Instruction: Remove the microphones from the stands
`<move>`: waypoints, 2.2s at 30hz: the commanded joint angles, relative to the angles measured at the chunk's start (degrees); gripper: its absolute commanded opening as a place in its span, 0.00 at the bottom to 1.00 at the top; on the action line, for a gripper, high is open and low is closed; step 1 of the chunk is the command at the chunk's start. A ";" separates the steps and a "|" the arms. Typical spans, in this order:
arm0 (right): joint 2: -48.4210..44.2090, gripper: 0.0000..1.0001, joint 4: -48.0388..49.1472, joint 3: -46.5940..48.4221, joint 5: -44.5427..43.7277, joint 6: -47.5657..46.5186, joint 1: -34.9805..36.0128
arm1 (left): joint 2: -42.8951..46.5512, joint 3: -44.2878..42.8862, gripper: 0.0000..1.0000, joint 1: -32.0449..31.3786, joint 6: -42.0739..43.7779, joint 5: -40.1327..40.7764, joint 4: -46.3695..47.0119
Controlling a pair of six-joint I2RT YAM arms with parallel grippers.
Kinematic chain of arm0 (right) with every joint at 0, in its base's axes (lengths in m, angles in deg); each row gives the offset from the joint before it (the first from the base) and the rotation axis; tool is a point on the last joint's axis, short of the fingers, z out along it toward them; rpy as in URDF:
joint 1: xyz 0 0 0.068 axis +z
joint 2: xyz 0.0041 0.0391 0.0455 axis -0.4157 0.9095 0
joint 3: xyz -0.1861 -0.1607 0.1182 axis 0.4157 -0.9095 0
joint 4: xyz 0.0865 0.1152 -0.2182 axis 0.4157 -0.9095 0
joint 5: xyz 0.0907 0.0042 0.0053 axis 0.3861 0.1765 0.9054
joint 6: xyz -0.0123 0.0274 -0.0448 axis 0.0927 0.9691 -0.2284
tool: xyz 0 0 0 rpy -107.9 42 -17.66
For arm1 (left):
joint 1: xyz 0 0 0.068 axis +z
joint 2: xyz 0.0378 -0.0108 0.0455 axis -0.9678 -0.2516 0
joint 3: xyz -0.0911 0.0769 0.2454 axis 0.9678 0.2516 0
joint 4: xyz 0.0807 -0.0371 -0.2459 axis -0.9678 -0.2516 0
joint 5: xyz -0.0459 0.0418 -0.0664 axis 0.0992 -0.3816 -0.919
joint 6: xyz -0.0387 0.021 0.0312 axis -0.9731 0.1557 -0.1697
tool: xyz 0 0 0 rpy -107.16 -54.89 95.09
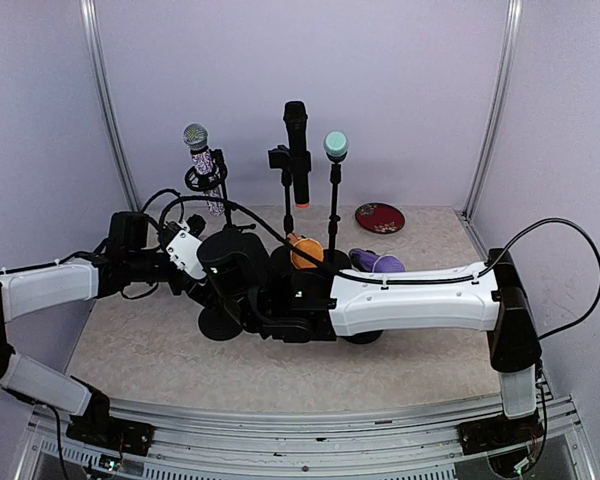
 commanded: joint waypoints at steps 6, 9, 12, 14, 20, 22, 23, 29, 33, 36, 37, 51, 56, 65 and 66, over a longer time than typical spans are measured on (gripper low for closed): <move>-4.31 0.00 4.46 -0.89 -0.64 -0.58 3.00 | -0.32 2.26 0.04 0.66 -1.12 12.85 7.23; -6.68 0.00 5.41 -3.06 -1.57 -0.50 3.80 | -1.27 2.53 0.00 1.03 -0.57 16.13 7.84; -9.48 0.00 5.81 -5.23 -2.43 -0.11 4.38 | -2.19 2.64 0.00 2.02 -0.74 17.63 8.29; -11.04 0.00 6.02 -6.84 -3.02 -0.09 4.79 | -2.64 2.83 0.00 2.66 -0.80 18.21 8.58; -14.47 0.00 5.94 -8.74 -4.43 -0.05 6.01 | -2.80 3.26 0.00 3.05 -0.27 18.83 8.41; -15.40 0.00 5.71 -9.10 -4.91 -0.25 6.44 | -2.80 3.28 0.00 3.09 -0.11 18.90 8.33; -15.80 0.00 5.66 -9.17 -5.26 -0.39 6.60 | -2.87 3.28 0.00 3.10 0.08 18.91 8.26; -17.96 0.00 4.75 -9.85 -7.21 -0.84 8.00 | -4.12 2.76 0.00 3.11 -0.18 18.74 8.05; -18.71 0.00 3.20 -9.68 -7.91 -0.29 8.63 | -5.09 2.58 0.00 3.10 -0.59 18.57 8.37; -19.37 0.00 1.98 -9.69 -8.44 0.09 8.94 | -5.80 2.41 0.00 3.06 -0.93 19.05 8.58; -19.59 0.00 1.49 -9.70 -8.51 0.39 9.02 | -6.05 2.36 0.00 3.04 -1.02 19.23 8.66; -22.57 0.00 -5.26 -10.36 -10.54 3.36 10.82 | -9.92 1.52 0.00 3.08 -2.75 22.51 8.59; -23.81 0.00 -7.38 -10.39 -11.83 4.19 11.63 | -8.76 1.16 0.00 2.93 -1.19 18.68 7.61; -22.23 0.00 -16.00 -6.73 -3.79 12.30 9.40 | 2.17 -5.18 0.99 7.88 11.44 4.81 -15.09; -21.25 0.00 -18.90 -5.21 -1.77 14.78 8.50 | 3.76 -6.27 0.99 9.61 14.28 1.92 -18.95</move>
